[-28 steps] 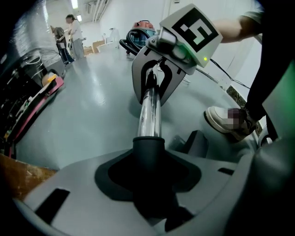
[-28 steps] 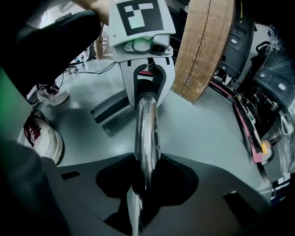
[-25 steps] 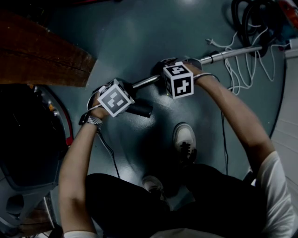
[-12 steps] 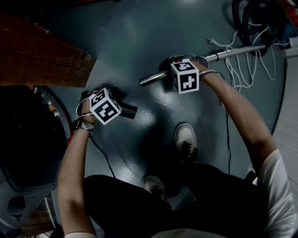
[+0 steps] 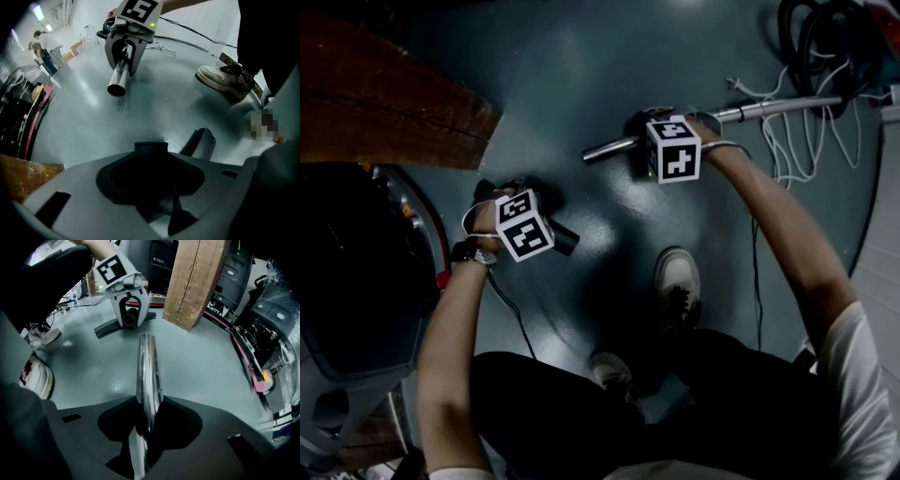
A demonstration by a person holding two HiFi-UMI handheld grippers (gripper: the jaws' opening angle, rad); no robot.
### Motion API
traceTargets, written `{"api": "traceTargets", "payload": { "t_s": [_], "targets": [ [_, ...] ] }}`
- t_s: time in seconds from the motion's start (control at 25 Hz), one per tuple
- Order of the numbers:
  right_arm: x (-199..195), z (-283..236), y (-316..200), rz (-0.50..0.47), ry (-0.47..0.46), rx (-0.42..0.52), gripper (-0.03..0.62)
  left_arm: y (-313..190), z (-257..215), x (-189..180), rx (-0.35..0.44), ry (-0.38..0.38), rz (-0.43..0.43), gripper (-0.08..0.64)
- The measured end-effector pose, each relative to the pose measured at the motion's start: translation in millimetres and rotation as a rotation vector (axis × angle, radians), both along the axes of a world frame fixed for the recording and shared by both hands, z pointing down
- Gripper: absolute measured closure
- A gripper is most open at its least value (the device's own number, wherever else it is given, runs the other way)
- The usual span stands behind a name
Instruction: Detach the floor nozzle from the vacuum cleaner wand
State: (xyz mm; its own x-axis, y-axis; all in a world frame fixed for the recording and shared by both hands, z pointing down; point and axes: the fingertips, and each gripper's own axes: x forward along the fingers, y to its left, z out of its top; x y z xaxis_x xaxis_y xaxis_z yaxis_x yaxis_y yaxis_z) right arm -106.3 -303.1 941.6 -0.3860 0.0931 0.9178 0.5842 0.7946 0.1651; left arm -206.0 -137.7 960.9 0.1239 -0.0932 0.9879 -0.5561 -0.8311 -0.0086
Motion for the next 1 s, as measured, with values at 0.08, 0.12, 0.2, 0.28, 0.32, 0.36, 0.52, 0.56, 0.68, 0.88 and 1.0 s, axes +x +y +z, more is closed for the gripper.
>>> {"api": "traceTargets", "payload": {
  "t_s": [0.08,0.12,0.2,0.28,0.32,0.36,0.52,0.56,0.68,0.88,1.0],
  "targets": [
    [-4,1,-3,0.012,-0.003,-0.001,0.449,1,-1,6,0.012,-0.008,0.044,0.396],
    [-6,2,-4,0.017,0.0,-0.002,0.448,1,-1,8,0.016,-0.014,0.06,0.396],
    [-7,5,-5,0.021,0.011,-0.003,0.446,2,0,9,0.015,-0.024,0.076,0.396],
    [-7,8,-5,0.02,0.024,-0.001,0.446,2,0,9,0.009,-0.026,0.074,0.395],
    [-6,10,-5,0.017,0.03,0.005,0.446,3,1,8,0.006,-0.026,0.071,0.394],
    [-6,11,-5,0.012,0.035,0.013,0.446,4,1,8,-0.001,-0.026,0.07,0.394],
    [-5,14,-3,-0.004,0.049,0.027,0.448,15,7,7,-0.043,-0.033,0.101,0.394],
    [-5,14,-3,-0.003,0.051,0.026,0.448,18,8,7,-0.051,-0.035,0.11,0.394],
    [-6,14,-3,-0.002,0.055,0.025,0.447,21,11,7,-0.068,-0.042,0.124,0.394],
    [-5,14,-4,0.008,0.039,0.021,0.445,21,13,7,-0.074,-0.054,0.15,0.394],
    [-5,14,-5,0.024,0.031,0.011,0.442,21,13,7,-0.065,-0.049,0.154,0.39]
  ]
}}
